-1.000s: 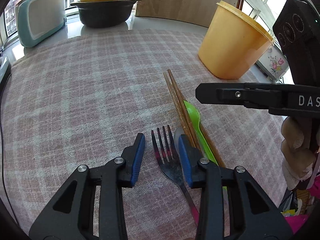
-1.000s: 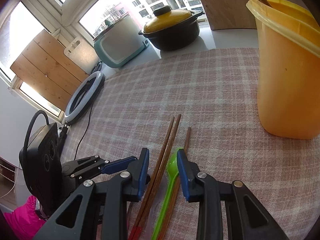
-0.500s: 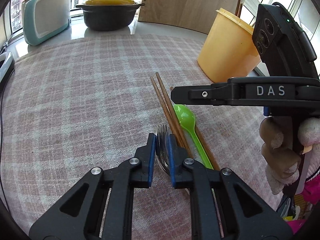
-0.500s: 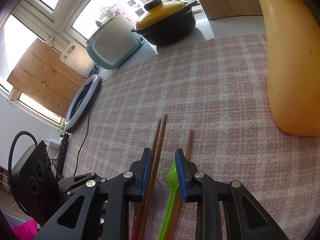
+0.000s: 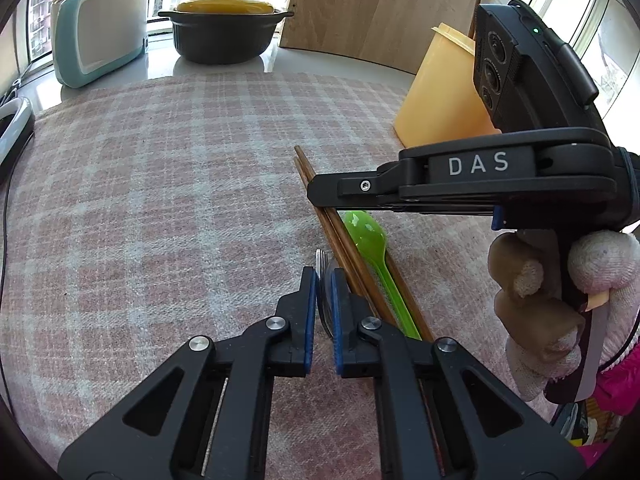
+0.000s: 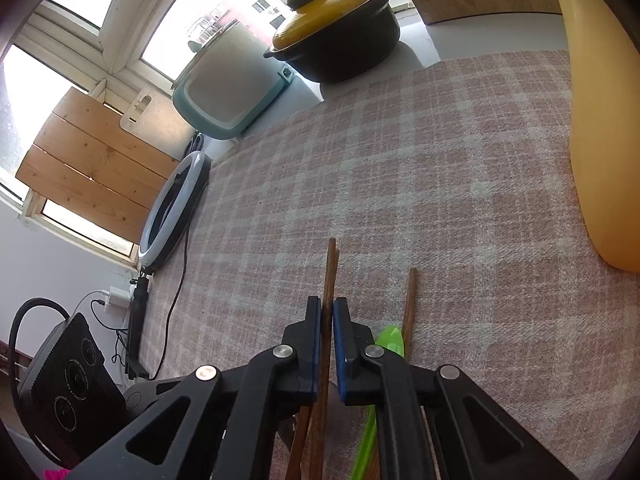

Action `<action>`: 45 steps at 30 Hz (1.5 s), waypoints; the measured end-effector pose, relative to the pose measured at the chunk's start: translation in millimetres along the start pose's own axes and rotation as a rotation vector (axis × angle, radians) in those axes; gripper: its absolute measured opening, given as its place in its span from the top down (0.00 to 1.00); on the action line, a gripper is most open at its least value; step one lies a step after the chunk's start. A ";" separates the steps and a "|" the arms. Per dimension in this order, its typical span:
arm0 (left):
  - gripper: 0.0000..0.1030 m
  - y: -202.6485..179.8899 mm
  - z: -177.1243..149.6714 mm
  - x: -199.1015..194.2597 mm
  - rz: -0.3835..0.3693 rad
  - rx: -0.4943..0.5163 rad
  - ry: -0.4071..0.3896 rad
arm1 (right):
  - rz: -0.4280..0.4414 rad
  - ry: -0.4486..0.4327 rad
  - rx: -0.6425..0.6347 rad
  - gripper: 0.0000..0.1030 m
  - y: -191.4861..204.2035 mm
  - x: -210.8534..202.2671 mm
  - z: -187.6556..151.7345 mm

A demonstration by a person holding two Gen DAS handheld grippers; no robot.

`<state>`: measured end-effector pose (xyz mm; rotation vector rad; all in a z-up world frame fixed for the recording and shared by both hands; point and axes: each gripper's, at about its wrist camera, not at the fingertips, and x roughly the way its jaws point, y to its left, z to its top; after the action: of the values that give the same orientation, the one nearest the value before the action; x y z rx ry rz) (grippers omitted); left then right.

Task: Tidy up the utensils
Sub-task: 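Lift the fork in the left tool and the chopstick in the right tool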

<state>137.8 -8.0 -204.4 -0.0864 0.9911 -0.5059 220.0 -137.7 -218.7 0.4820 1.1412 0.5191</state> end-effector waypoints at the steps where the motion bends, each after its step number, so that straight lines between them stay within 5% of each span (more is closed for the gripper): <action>1: 0.97 0.2 -0.3 -0.3 0.006 0.002 0.000 | 0.001 -0.002 0.003 0.97 -0.1 -0.2 0.3; 18: 0.98 8.8 -3.3 -7.8 0.026 -0.042 -0.008 | 0.014 0.007 0.017 0.97 -12.2 -15.1 -9.1; 41: 0.99 56.6 -11.3 -32.9 -0.052 -0.309 -0.025 | 0.020 -0.092 -0.040 0.97 -2.0 -81.9 -27.7; 45: 0.99 62.5 -13.6 -40.4 -0.017 -0.314 -0.047 | 0.016 -0.096 -0.040 0.97 -3.6 -84.7 -29.5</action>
<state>131.8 67.2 -199.0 -0.3861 1.0183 -0.3592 165.4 -189.6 -170.0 0.4767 1.0345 0.5265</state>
